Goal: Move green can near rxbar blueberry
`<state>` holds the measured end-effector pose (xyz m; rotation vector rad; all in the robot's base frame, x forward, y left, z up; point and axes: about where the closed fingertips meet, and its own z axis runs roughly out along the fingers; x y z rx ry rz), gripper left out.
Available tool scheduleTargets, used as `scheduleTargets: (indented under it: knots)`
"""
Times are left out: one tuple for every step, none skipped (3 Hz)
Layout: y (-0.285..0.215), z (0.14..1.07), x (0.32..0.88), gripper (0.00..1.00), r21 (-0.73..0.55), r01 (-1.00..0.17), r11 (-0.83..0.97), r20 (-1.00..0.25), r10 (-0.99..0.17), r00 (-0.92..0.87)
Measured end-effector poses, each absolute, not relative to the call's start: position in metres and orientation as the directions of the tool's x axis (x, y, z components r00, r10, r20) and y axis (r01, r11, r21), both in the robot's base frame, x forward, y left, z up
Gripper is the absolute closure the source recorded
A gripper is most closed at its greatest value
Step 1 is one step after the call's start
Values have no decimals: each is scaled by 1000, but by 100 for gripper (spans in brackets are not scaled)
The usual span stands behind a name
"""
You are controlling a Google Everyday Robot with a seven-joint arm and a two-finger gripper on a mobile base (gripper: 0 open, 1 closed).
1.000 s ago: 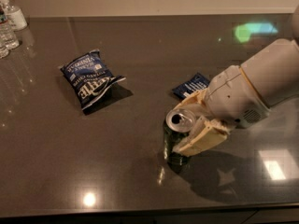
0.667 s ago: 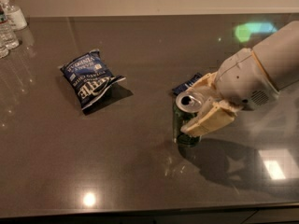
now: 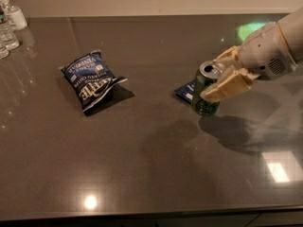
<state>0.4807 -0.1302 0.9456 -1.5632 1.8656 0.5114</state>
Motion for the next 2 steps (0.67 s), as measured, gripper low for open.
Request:
scheduleTargets:
  knots:
    - [-152, 944, 507, 100, -101, -956, 276, -706, -697, -126]
    - [-167, 936, 522, 100, -87, -945, 315, -713, -682, -161]
